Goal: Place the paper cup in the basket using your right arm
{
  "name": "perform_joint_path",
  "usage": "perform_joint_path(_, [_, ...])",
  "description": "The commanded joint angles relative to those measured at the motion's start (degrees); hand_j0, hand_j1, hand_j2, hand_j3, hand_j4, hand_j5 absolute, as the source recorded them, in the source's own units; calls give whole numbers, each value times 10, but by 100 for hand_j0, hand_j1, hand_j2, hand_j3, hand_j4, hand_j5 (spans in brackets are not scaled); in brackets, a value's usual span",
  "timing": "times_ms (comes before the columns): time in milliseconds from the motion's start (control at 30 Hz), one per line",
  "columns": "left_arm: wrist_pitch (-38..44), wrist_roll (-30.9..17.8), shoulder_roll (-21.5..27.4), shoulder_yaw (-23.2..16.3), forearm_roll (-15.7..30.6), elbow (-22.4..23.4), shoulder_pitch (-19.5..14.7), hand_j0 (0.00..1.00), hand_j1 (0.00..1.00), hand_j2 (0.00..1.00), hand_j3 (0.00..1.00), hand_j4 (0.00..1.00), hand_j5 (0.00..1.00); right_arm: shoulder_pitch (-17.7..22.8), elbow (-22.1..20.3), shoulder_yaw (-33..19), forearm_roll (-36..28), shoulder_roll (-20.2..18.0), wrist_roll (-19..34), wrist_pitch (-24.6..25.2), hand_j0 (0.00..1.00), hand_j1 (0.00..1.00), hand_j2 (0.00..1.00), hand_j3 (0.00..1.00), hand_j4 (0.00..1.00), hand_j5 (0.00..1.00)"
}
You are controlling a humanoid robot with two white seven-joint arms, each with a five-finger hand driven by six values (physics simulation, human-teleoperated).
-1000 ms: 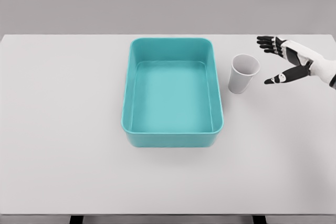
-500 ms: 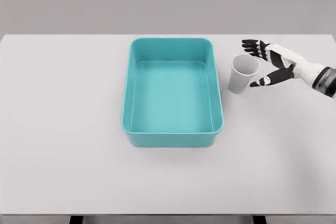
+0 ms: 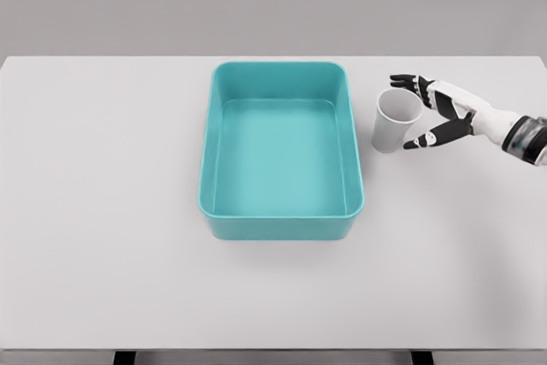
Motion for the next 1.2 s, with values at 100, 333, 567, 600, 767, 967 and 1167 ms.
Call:
perform_joint_path(100, [0, 0, 0, 0, 0, 0, 0, 100, 100, 100, 100, 100, 100, -1, 1, 1, -3, 3, 0, 0, 100, 100, 100, 100, 100, 100])
perform_joint_path(333, [0, 0, 0, 0, 0, 0, 0, 100, 100, 100, 100, 100, 100, -2, -2, 5, -3, 2, 0, 0, 100, 100, 100, 100, 100, 100])
perform_joint_path(567, [0, 0, 0, 0, 0, 0, 0, 100, 100, 100, 100, 100, 100, -5, -3, 5, -2, 3, 0, 15, 89, 89, 89, 89, 89, 89])
perform_joint_path(600, [0, -1, 0, 0, 0, 0, 0, 100, 100, 100, 100, 100, 100, -5, -5, 5, -3, 3, 0, 15, 88, 88, 88, 88, 88, 88])
perform_joint_path(767, [0, -1, 0, 0, 0, -1, 0, 100, 100, 100, 100, 100, 100, -6, -10, 5, -3, 3, 0, 15, 76, 76, 76, 76, 76, 76])
perform_joint_path(967, [0, 0, 0, 0, 0, -1, 0, 100, 100, 100, 100, 100, 100, -5, -30, 4, -2, 2, 0, 11, 71, 71, 71, 71, 71, 71])
perform_joint_path(1167, [0, 0, 0, 0, 0, 0, 0, 100, 100, 100, 100, 100, 100, -6, -30, -3, -2, 2, 0, 8, 68, 68, 68, 68, 68, 68])
